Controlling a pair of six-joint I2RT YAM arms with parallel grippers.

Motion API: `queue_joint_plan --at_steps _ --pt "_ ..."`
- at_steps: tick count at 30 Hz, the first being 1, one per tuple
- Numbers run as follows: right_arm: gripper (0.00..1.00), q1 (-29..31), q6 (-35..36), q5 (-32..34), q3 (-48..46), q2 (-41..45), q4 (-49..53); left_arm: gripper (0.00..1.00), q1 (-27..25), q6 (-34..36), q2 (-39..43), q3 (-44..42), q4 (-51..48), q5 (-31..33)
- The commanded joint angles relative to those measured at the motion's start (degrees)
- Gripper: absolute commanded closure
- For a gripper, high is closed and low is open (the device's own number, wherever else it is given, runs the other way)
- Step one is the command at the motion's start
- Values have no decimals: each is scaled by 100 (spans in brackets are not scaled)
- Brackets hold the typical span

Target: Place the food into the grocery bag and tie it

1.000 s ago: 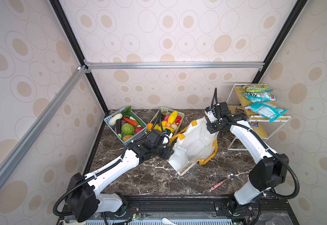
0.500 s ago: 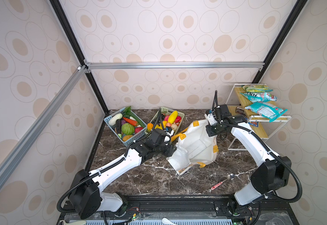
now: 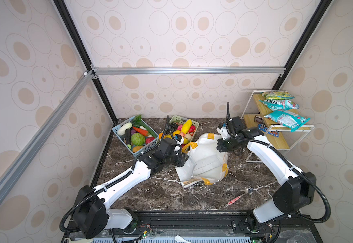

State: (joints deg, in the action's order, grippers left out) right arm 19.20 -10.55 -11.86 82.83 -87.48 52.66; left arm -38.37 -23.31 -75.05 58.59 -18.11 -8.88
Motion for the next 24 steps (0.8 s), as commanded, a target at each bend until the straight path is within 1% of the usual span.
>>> queue_joint_plan --at_steps 1,4,6,12,13,16,18,24 --pt "91 117 -626 -709 -169 316 -190 44 212 58 230 45 -160 87" --pt "90 206 -849 -801 -265 383 -341 44 369 160 254 98 -363 182" --pt "88 208 -889 -803 -286 398 -320 44 498 212 267 101 -460 224" --pt "85 213 -782 -434 -270 407 -158 44 764 309 389 65 -600 290" --pt "83 203 -766 -381 -261 399 -127 44 814 318 418 74 -649 340" --pt "72 188 -686 -333 -185 399 -23 44 994 340 481 109 -821 559" --pt "67 152 -641 -293 -121 432 38 44 1122 370 496 131 -912 715" --pt "52 2 -520 -230 135 630 182 44 1492 453 359 220 -874 856"
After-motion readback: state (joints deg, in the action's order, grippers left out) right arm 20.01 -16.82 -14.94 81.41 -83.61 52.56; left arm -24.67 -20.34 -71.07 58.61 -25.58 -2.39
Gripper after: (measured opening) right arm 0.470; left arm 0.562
